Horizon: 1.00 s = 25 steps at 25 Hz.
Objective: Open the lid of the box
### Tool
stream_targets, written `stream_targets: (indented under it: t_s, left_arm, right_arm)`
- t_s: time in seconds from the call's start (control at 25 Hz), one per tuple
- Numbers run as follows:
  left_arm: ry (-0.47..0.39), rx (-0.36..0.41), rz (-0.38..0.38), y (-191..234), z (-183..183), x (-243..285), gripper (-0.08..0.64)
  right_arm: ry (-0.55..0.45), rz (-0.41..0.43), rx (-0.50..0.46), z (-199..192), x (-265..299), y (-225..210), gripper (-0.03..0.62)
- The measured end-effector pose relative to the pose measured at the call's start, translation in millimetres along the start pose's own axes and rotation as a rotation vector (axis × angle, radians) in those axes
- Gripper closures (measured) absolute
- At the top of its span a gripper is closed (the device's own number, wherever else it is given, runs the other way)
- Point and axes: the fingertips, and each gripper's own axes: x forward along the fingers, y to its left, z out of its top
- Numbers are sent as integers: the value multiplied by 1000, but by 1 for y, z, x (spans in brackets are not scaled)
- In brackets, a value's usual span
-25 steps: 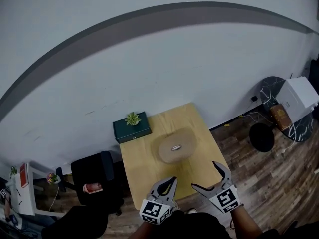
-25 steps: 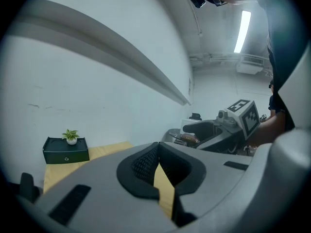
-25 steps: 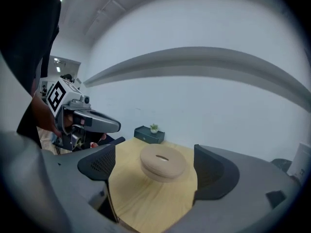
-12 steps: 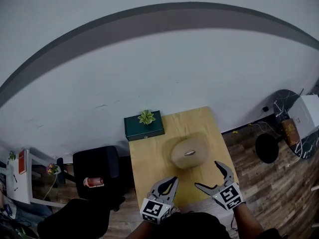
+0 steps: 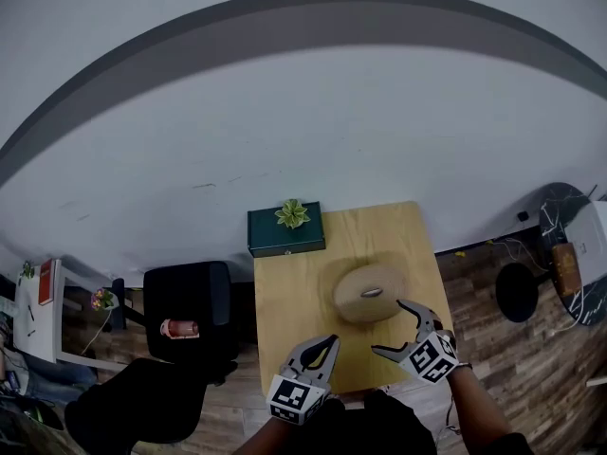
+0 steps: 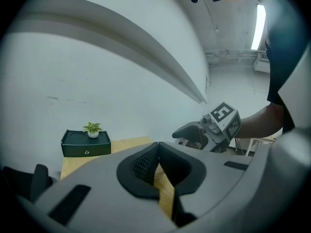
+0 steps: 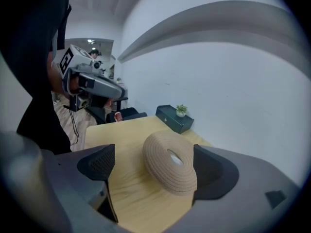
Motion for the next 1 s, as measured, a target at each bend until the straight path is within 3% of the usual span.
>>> stream_targets:
  t_s: [0.68, 1.0]
  left_arm:
    - [30, -95, 179, 19, -24, 12, 543]
    - [26, -114, 222, 25, -33, 7, 543]
  right_arm:
    - [295, 340, -342, -56, 84, -4, 120]
    - [391, 411, -431, -71, 104, -3, 120]
